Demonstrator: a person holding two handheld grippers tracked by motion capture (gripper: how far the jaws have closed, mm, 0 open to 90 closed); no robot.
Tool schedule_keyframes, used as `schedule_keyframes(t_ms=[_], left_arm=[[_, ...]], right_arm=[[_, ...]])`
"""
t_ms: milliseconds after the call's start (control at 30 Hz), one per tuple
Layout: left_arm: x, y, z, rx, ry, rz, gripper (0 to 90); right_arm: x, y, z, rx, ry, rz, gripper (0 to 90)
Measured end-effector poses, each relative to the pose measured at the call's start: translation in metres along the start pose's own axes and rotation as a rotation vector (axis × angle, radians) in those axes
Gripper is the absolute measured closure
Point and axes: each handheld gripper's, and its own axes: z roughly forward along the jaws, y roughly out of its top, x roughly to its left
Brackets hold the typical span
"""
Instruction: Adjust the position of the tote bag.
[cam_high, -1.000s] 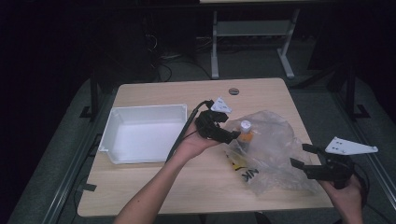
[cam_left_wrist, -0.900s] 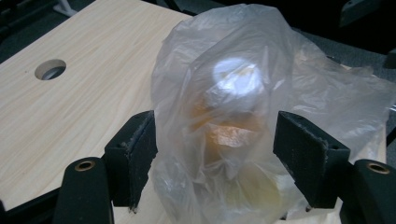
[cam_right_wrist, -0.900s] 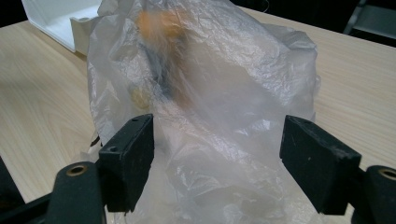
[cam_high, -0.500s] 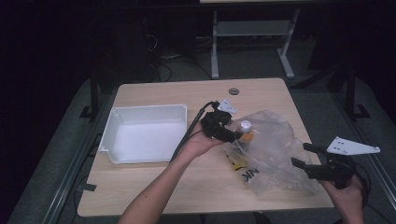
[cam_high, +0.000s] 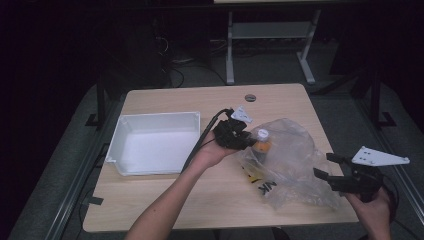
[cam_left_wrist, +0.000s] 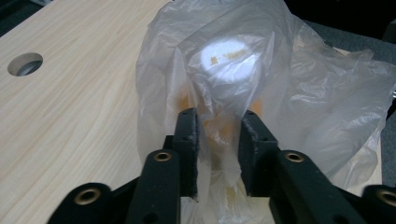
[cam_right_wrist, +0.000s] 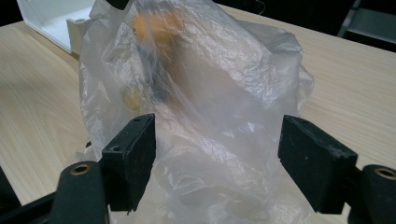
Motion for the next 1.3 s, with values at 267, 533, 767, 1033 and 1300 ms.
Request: schedule_keyframes(t_ms=[267,533,767,1033,1300], left_arm=[[0.004,-0.006,-0.007,-0.022,-0.008,-0.009,87.8],[0.004,-0.015,-0.01,-0.018,0.017,-0.019,89.3],[0.005,-0.026,-0.009,0.001,0.027,-0.021,89.5],[0.005,-0.041,-0.006,0.026,0.038,-0.032,89.6],[0.005,-0.053,-0.003,0.054,0.035,-0.043,89.6]], right_arm=[[0.0,0.0,0.002,0.005,0.002,-0.001,27.2],[0.001,0.001,0.001,-0.006,0.004,-0.001,26.2],[0.002,0.0,0.0,-0.003,0.0,-0.006,26.2],[0.002,0.0,0.002,0.005,0.004,-0.01,26.3],[0.003,0.001,0.003,0.0,0.019,-0.008,26.2]])
